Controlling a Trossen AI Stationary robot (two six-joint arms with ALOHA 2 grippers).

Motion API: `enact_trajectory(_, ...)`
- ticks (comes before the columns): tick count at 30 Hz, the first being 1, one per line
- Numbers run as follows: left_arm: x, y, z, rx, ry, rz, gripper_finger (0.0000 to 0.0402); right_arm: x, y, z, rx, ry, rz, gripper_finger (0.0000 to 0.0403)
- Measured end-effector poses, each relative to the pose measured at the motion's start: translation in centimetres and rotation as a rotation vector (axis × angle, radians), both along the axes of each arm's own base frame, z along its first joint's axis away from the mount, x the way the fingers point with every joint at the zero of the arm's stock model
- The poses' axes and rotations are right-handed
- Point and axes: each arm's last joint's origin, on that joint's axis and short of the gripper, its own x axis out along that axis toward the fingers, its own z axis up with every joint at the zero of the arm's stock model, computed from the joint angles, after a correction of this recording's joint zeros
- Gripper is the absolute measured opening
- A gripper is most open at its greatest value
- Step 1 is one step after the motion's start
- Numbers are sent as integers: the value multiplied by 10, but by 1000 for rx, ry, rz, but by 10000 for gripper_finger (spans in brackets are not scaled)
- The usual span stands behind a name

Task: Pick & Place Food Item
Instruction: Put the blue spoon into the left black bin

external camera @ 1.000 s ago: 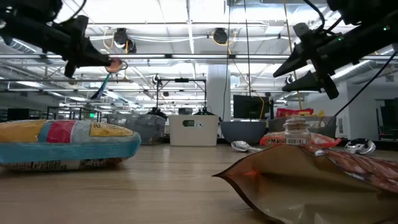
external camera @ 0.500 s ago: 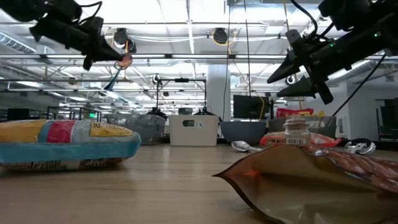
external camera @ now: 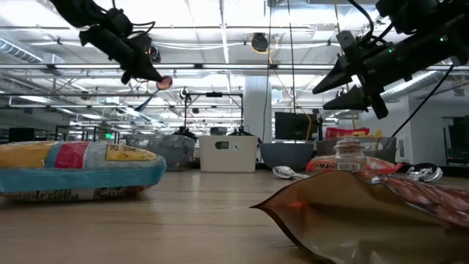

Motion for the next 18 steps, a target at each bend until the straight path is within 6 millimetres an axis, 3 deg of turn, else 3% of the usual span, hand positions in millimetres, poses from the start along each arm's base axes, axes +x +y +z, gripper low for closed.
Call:
enact_trajectory(7,21,23,5,11,102,-26,3,1,2,0,9,12,81,212)
enact_trajectory(18,42,47,-23,-91,253,-64,3,1,2,0,12,10,80,212)
